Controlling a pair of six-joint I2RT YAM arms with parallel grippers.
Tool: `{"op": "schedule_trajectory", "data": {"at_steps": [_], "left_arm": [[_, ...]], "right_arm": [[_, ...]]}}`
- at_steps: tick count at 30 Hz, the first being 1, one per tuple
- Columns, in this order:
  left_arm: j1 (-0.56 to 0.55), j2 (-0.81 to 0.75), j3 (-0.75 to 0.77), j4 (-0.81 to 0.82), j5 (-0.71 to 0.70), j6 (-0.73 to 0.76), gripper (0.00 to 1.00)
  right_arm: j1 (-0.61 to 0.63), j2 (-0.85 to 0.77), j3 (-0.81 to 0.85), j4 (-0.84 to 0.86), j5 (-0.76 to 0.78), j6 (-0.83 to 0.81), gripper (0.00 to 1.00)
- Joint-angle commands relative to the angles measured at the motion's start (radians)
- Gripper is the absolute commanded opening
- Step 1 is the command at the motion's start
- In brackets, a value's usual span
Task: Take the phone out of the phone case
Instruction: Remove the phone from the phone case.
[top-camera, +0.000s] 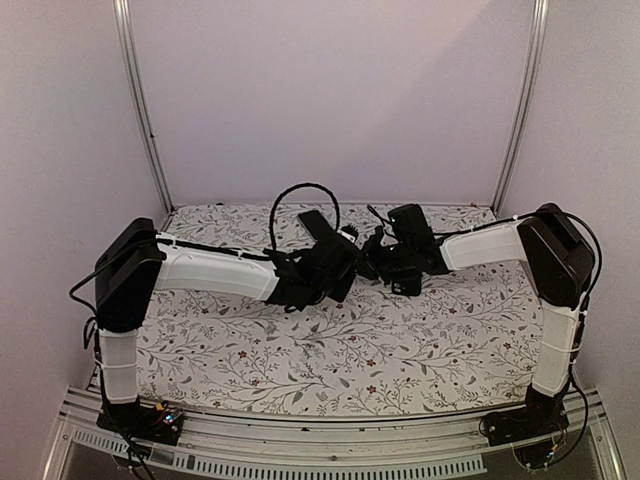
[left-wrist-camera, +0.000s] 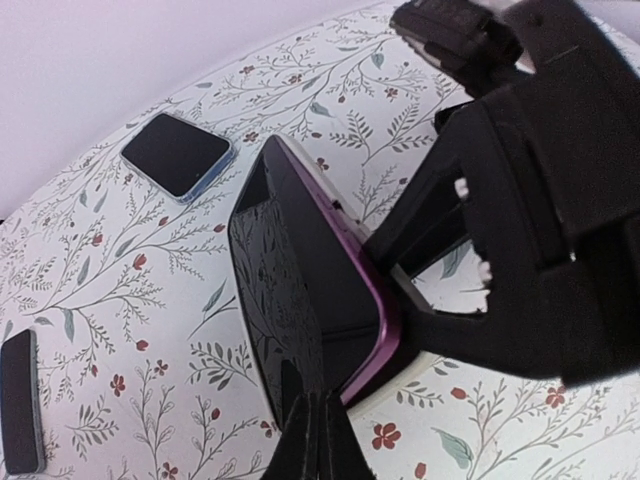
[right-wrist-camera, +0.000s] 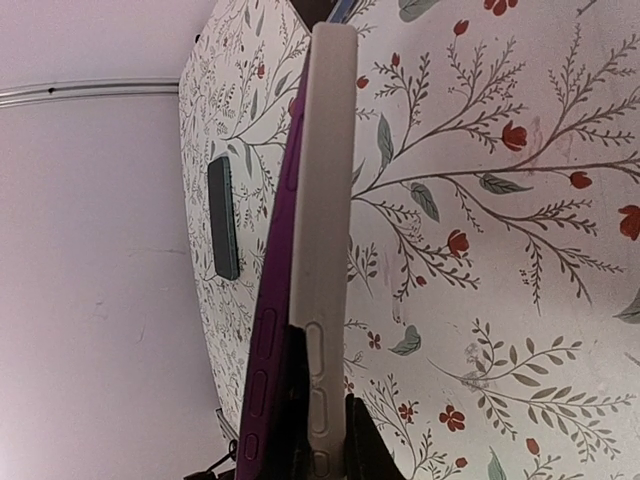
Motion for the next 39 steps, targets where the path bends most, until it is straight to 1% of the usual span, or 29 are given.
{"op": "schedule_trajectory", "data": {"at_steps": [1,17,22,26,28,33,36,39], "left_arm": [[0.047,0.003,-0.029,-0.037,-0.034,-0.023,0.00],[0.090,-0.120,-0.071,-0.018,0.063,-0.073,0.00],[0.093,-0.131,-0.081,-0.002,0.130,-0.059,0.00],[0.100,-0.141,-0.073,-0.037,0.189,-0.061,0.27],[0.107,-0.157,-0.083,-0.044,0.215,-0.064,0.37],[0.126,-0.194,-0.108,-0.045,0.296,-0.041,0.54],[0.131,-0.193,-0.095,-0.056,0.339,-0.022,0.60],[0.131,-0.180,-0.078,-0.072,0.346,-0.010,0.62]], "right_arm": [[0.038,-0.026,0.007,0.099,-0.124,-0.002,0.00],[0.023,-0.043,-0.033,0.080,-0.068,-0.008,0.00],[0.021,-0.049,-0.023,0.068,-0.066,-0.019,0.00],[0.016,-0.049,0.003,0.042,-0.069,-0.026,0.00],[0.012,-0.050,0.013,0.023,-0.062,-0.035,0.00],[0.012,-0.041,0.052,-0.034,-0.058,-0.062,0.00],[0.012,-0.034,0.070,-0.062,-0.052,-0.073,0.00],[0.013,-0.037,0.081,-0.074,-0.045,-0.080,0.00]]}}
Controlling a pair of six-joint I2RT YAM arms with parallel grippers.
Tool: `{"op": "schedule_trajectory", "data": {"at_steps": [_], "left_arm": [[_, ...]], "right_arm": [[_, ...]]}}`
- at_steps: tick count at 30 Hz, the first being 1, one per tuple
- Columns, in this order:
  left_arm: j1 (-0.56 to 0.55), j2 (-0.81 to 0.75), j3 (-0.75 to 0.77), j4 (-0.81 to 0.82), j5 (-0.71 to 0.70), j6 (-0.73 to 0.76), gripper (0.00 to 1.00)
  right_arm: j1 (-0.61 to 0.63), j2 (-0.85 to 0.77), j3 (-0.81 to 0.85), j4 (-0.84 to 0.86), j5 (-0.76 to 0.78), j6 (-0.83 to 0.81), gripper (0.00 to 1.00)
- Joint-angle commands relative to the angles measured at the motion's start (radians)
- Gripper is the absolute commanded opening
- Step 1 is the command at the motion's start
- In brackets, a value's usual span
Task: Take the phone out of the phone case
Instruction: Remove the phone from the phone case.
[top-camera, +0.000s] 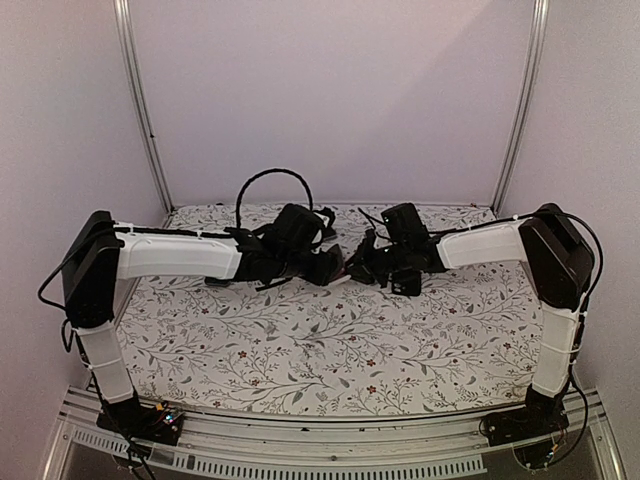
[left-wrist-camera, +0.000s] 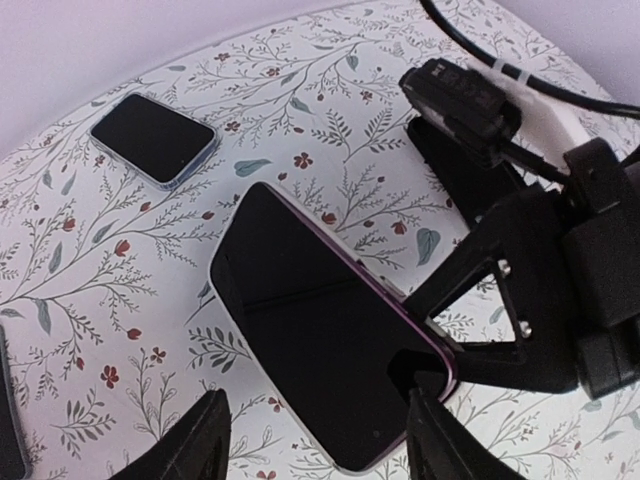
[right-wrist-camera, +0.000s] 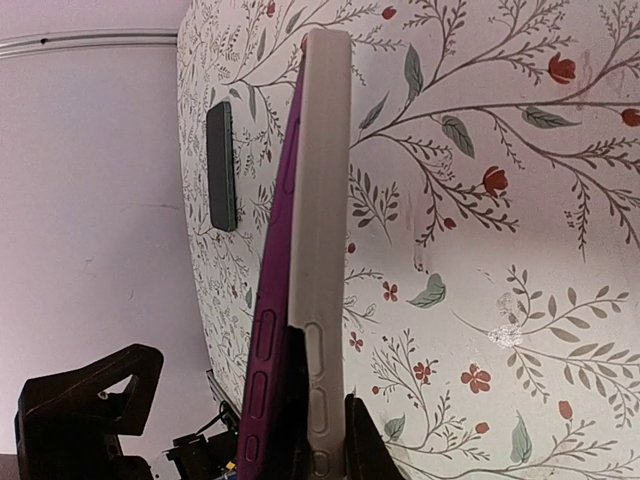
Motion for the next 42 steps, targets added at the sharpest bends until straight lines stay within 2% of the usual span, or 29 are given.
{"op": "schedule_trajectory", "data": {"at_steps": [1,24,42], "left_arm": [[0.008,-0.002,0.022,-0.030,0.055,0.031,0.62],[-0.024,0.085,0.113,-0.066,0.056,0.084,0.64],[-0.022,0.138,0.141,-0.108,-0.008,0.070,0.68]], "right_arm": [[-0.005,-0.037,0.055,0.009,0.016,-0.038,0.00],[-0.004,-0.030,0.095,-0.016,0.007,-0.051,0.00],[-0.002,-0.026,0.105,-0.018,-0.007,-0.052,0.00]]}}
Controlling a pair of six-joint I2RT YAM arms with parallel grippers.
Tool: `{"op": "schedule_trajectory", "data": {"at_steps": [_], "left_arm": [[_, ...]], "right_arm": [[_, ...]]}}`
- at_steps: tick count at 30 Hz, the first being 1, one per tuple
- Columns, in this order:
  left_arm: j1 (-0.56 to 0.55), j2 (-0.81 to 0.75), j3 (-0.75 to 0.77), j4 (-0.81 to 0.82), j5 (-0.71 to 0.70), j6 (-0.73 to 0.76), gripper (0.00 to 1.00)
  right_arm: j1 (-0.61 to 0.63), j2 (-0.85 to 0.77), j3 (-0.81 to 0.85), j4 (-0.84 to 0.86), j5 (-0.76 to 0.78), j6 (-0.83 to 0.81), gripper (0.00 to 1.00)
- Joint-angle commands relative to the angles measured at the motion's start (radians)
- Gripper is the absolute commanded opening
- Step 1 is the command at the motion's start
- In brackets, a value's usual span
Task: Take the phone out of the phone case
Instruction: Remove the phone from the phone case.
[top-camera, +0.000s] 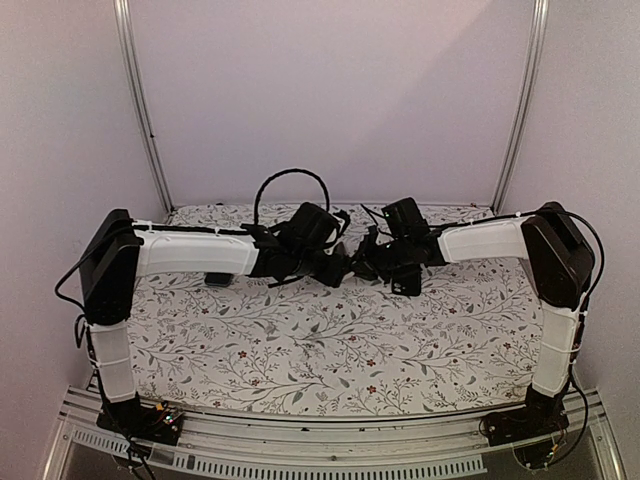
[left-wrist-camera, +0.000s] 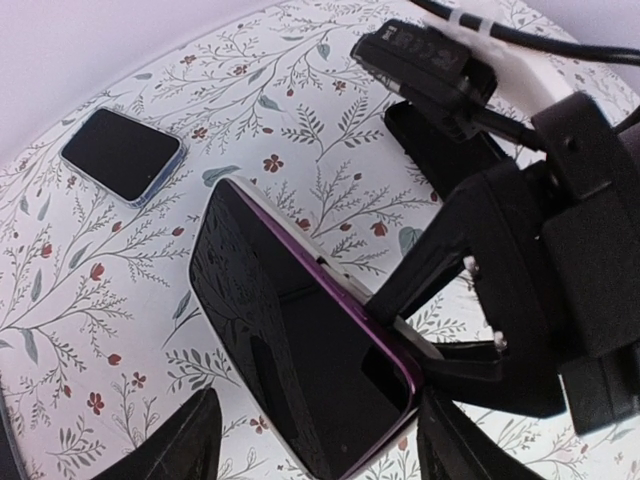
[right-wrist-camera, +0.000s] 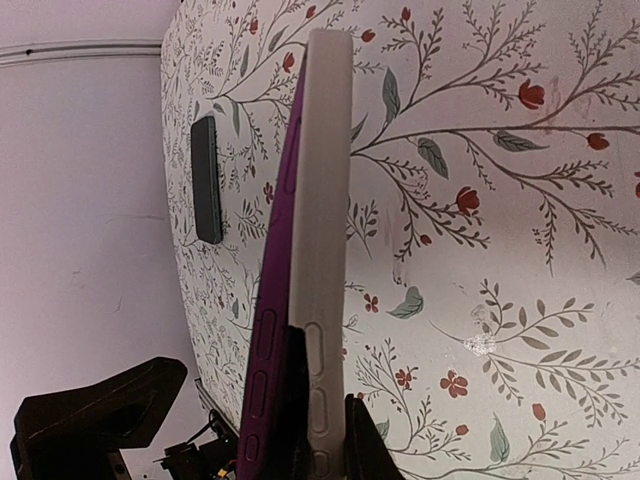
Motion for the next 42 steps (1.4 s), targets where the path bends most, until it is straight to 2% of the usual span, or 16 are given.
{"op": "schedule_trajectory", "data": {"at_steps": [1,20,30,42], "left_arm": [[-0.004,0.042,0.019,-0.048,-0.030,0.008,0.69],[-0.057,0.093,0.027,-0.095,-0.211,0.051,0.70],[-0.063,0.084,-0.011,-0.094,-0.254,0.044,0.70],[-0.073,0.174,0.063,-0.061,-0.344,0.151,0.68]], "right_arm": [[0.005,-0.025,0.054,0.078,-0.031,-0.015,0.00],[0.005,-0.025,0.061,0.096,-0.073,0.011,0.00],[0.004,-0.030,0.054,0.106,-0.078,0.019,0.00],[0.019,-0.026,0.031,0.130,-0.109,0.040,0.00]]}}
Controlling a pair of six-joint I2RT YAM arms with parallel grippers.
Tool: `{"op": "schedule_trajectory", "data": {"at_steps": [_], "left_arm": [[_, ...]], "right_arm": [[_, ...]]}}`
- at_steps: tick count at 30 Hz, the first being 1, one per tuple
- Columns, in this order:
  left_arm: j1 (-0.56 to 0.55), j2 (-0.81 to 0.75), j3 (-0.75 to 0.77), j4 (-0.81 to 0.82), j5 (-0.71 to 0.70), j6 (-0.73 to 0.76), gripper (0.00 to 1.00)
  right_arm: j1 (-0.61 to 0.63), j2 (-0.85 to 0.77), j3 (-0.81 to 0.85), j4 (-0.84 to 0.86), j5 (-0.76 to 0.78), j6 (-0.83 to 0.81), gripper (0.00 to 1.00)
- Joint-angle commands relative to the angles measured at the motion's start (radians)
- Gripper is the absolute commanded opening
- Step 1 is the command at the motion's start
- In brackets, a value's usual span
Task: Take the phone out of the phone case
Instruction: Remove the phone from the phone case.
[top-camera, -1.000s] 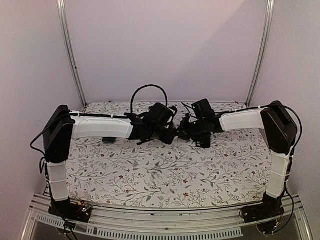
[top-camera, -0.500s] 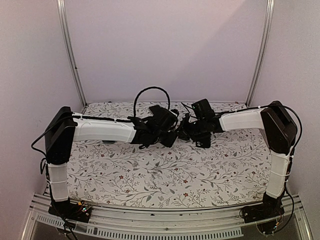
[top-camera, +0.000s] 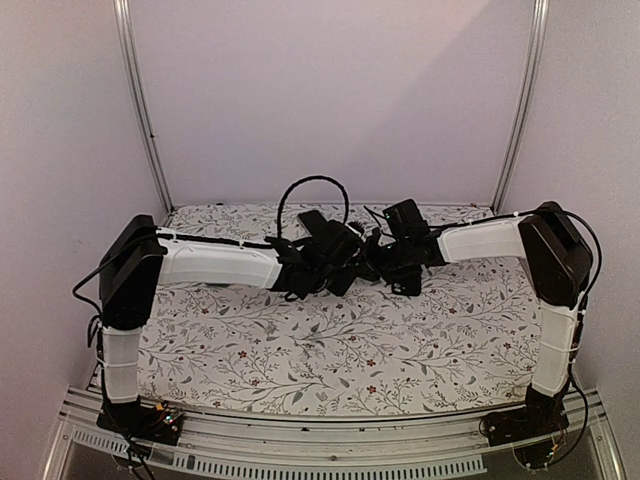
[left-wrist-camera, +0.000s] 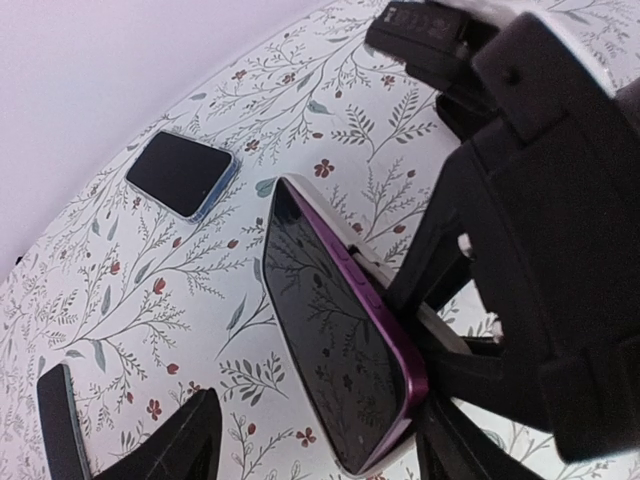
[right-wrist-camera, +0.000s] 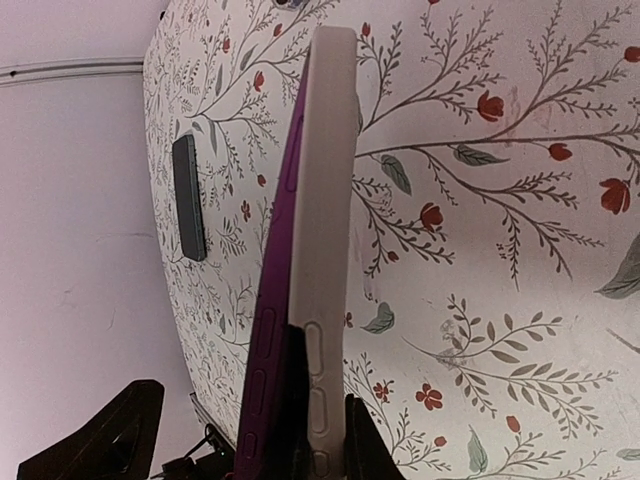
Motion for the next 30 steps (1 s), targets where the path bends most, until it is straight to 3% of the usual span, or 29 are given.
{"op": "schedule_trajectory", "data": {"at_steps": [1,15,27,30], "left_arm": [[0.000,0.086,-0.004,-0.035,-0.068,0.069,0.67],[-0.034,0.111,-0.010,0.007,-0.113,0.106,0.44],[-0.039,0.102,-0.020,0.039,-0.112,0.110,0.01],[-0.041,0.096,-0.025,0.046,-0.125,0.104,0.00]], "right_arm": [[0.027,-0.036,0.027,0.144,-0.130,0.022,0.00],[0.028,-0.042,0.017,0.159,-0.147,0.033,0.00],[0.029,-0.045,0.010,0.158,-0.142,0.034,0.00],[0.029,-0.045,0.008,0.154,-0.135,0.031,0.00]]}}
